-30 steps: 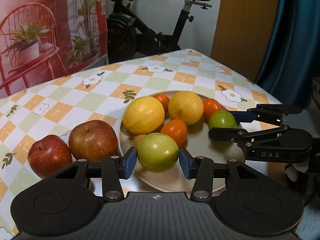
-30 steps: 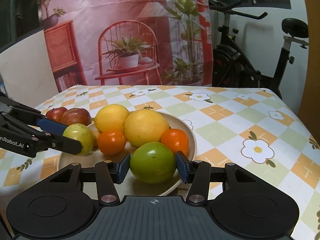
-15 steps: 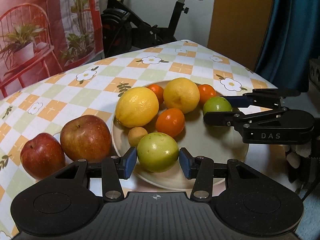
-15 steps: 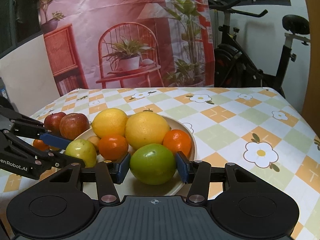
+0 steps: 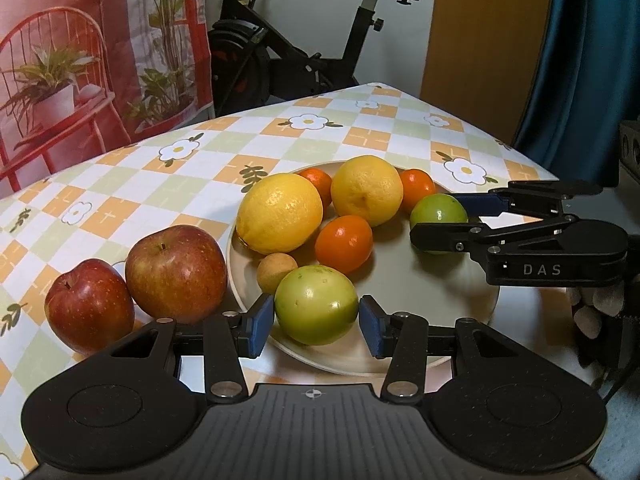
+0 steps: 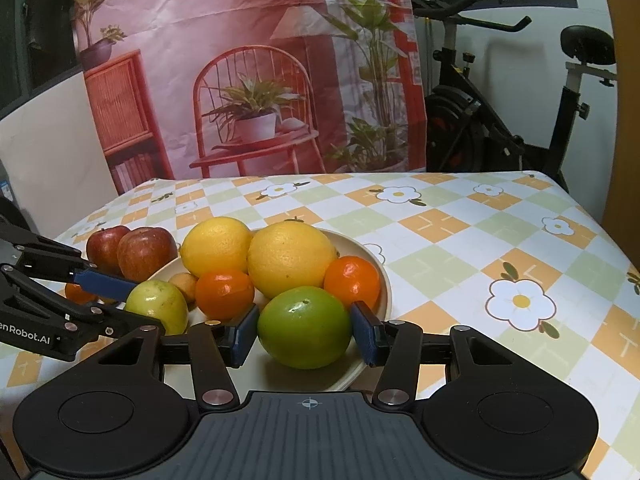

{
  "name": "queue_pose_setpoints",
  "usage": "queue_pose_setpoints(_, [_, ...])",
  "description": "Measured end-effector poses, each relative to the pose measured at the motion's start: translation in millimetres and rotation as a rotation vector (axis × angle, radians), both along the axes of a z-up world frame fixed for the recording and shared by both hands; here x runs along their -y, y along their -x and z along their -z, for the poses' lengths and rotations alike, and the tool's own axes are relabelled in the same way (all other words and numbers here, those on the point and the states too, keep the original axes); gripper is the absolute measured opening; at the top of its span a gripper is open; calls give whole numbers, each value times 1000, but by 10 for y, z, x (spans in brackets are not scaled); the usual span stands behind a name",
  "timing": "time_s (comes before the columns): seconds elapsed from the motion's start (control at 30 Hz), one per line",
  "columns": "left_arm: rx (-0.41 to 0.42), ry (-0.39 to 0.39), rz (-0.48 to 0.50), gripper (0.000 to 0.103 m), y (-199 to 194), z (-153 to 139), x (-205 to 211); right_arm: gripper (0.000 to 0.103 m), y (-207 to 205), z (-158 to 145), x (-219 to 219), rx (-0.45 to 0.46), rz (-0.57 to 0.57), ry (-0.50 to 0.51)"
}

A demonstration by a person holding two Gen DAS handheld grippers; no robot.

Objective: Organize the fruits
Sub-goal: 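Carry the green fruits over the plate with both tools, then open the left tool on the plate while the right tool releases its green fruit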

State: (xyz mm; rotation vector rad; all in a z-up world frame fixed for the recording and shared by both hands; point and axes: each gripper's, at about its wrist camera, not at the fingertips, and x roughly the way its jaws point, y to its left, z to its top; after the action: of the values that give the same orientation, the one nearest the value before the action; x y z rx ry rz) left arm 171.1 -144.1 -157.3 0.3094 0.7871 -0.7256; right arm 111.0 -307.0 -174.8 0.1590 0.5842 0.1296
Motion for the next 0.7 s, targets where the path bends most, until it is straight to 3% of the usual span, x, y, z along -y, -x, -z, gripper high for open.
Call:
queue_pose_setpoints(0.27, [7,-4,-9,50,3,-8,1,48,2,5,-41,4,6,32])
queue_pose_setpoints(0.53, [6,75,-67,51,55,-159,-152,54,52,-5,-48,35,17,30])
queue_pose_setpoints(0.7, [61,109,-122,52,138,-273,-301,59,92,-27,-49,64,19,38])
